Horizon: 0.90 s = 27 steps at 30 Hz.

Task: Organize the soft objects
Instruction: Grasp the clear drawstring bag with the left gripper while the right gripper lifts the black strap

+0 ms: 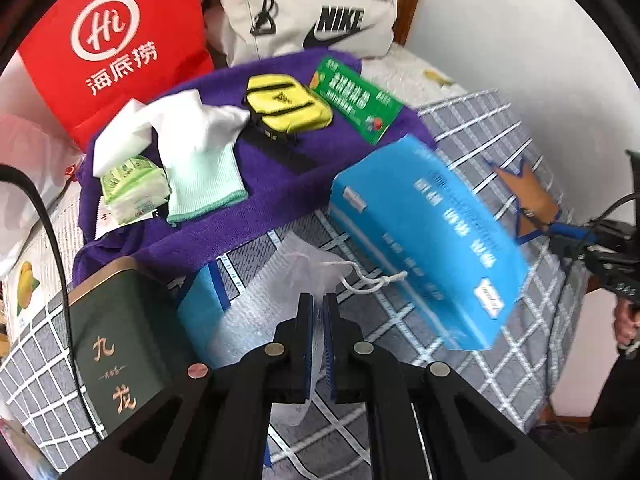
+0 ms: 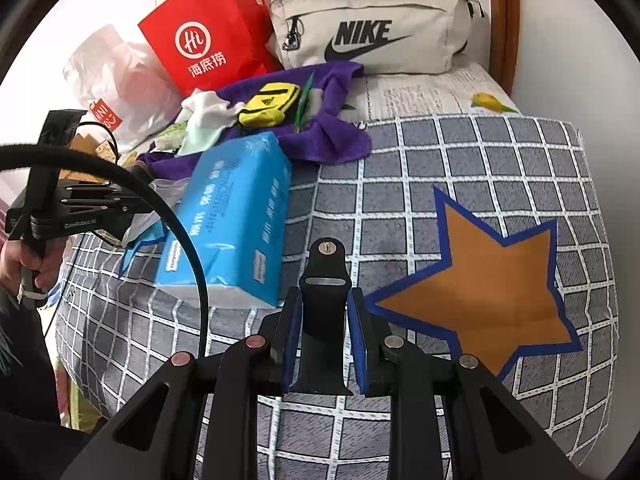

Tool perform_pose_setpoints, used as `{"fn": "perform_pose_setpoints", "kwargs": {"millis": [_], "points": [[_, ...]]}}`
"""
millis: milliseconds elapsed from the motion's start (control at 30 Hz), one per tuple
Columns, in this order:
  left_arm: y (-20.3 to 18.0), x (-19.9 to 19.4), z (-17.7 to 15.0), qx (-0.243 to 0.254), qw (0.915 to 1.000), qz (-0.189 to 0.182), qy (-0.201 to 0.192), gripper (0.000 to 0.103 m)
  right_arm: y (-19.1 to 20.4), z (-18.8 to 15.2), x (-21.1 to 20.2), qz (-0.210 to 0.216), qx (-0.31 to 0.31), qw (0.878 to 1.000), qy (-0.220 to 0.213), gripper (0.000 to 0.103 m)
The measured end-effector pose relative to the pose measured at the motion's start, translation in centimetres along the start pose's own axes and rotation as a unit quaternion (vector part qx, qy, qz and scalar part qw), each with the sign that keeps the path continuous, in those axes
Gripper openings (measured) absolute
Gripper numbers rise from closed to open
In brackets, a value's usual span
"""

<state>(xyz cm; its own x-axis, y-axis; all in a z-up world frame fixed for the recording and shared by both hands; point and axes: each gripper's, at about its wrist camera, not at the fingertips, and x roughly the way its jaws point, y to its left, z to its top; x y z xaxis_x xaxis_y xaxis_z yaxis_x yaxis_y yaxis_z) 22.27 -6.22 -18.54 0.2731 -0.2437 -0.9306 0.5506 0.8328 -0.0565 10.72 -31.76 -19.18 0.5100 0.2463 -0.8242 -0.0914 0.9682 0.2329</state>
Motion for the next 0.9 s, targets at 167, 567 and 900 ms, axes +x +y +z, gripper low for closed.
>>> {"fn": "perform_pose_setpoints", "kwargs": {"millis": [167, 567, 900], "points": [[0.3, -2.6, 0.0, -0.018, 0.9988, -0.037, -0.026, 0.005, 0.7, 0.6, -0.5, 0.006, -0.006, 1.000, -0.007, 0.023], [1.3, -5.8, -0.8, -0.050, 0.9958, -0.046, -0.061, 0.005, 2.7, 2.8, -0.6, 0.025, -0.028, 0.999, -0.019, 0.023], [3.0, -7.6, -1.1, -0.082, 0.9916, -0.049, -0.087, 0.005, 3.7, 5.3, -0.3, 0.039, -0.035, 0.998, -0.029, 0.023]]}}
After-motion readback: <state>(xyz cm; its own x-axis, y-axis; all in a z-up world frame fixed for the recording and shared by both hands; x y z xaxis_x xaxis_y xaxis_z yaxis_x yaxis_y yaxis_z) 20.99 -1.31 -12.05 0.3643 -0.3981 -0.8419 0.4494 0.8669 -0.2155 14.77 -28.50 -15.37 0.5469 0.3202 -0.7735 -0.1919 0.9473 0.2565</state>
